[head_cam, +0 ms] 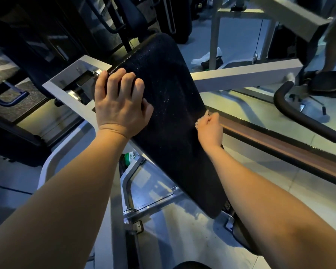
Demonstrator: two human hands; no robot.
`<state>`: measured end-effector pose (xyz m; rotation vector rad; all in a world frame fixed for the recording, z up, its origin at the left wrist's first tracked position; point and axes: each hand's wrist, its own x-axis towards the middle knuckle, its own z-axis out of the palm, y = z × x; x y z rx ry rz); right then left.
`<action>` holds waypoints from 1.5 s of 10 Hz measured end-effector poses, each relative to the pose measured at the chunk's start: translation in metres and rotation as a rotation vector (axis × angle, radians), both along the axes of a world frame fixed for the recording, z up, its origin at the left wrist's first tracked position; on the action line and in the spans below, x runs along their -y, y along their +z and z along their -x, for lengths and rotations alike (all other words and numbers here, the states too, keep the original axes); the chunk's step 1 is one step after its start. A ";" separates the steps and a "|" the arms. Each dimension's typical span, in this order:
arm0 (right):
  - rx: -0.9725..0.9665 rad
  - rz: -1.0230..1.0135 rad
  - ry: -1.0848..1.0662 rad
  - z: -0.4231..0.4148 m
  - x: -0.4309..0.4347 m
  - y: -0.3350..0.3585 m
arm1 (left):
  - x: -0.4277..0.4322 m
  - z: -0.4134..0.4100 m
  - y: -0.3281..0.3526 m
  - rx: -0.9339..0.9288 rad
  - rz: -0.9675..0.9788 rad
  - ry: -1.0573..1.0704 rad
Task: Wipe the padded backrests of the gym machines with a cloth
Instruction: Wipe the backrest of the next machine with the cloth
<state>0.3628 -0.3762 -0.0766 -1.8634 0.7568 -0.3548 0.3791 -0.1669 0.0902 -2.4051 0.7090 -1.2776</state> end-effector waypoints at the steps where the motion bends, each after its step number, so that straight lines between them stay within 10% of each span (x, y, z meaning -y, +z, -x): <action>1: -0.127 0.003 -0.030 0.005 -0.002 -0.006 | 0.001 0.000 -0.001 -0.014 0.009 0.002; 3: 0.224 0.097 0.089 -0.023 -0.023 0.066 | 0.001 0.001 0.000 -0.024 0.004 0.016; 6: -0.028 0.038 -0.004 -0.002 -0.005 0.007 | 0.000 0.000 0.000 -0.017 0.002 0.014; 12: 0.319 0.151 0.138 -0.045 -0.026 0.103 | -0.001 0.000 -0.001 -0.009 -0.003 -0.006; 15: -0.117 0.144 0.038 0.011 -0.003 -0.017 | -0.001 -0.001 -0.001 0.003 -0.005 -0.009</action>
